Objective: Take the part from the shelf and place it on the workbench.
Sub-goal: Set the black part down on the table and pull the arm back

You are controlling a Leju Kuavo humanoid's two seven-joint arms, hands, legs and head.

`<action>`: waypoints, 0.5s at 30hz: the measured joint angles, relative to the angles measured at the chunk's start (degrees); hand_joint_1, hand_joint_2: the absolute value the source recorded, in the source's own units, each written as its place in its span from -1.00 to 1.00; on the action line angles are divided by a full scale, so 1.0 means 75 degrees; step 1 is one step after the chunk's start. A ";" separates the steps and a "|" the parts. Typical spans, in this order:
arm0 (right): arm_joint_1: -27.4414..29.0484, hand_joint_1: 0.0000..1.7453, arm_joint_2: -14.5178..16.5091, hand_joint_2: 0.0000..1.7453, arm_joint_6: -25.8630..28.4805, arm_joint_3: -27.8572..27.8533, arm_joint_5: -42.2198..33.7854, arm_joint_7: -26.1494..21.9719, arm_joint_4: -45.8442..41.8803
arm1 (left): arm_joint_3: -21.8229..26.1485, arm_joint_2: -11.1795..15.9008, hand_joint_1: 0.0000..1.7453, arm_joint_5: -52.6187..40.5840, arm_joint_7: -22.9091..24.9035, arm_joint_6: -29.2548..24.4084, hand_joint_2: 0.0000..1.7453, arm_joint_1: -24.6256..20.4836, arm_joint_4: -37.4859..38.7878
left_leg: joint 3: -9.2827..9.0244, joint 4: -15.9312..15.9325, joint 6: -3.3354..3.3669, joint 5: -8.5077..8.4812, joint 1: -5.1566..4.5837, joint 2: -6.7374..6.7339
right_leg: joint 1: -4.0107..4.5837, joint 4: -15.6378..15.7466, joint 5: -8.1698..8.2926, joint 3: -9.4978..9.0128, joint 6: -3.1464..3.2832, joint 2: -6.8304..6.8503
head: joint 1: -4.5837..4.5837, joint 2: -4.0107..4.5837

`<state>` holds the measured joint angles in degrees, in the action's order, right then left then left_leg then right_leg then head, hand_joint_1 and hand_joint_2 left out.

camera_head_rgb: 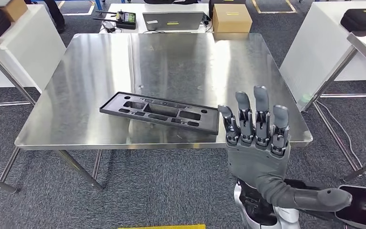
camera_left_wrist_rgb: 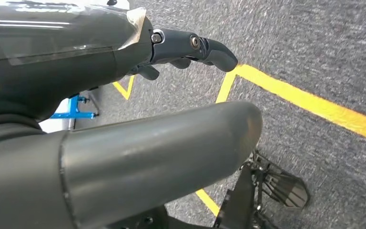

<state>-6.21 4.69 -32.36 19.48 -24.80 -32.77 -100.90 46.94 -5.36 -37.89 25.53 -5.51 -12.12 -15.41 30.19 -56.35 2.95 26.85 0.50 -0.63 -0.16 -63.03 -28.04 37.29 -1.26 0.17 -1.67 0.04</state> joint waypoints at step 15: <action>-0.0034 -1.00 -0.0015 -1.00 0.0045 0.0009 -0.0055 0.0074 0.0014 | -0.0063 -0.0014 -1.00 0.0017 0.0007 0.0020 -1.00 0.0052 -0.0001 | 0.1188 -0.0715 -0.0446 -0.0161 0.0087 0.0036 | -0.0105 0.0945 -0.0134 -0.1341 0.0181 -0.0015 | 0.0006 -0.0002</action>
<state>-6.46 4.57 -32.02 19.55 -25.21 -32.22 -100.80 46.47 -5.46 -37.76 25.58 -5.35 -11.73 -15.41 39.10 -61.72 -0.39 25.65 1.15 -0.35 -0.95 -55.94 -29.04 27.23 0.09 0.06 -1.63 0.03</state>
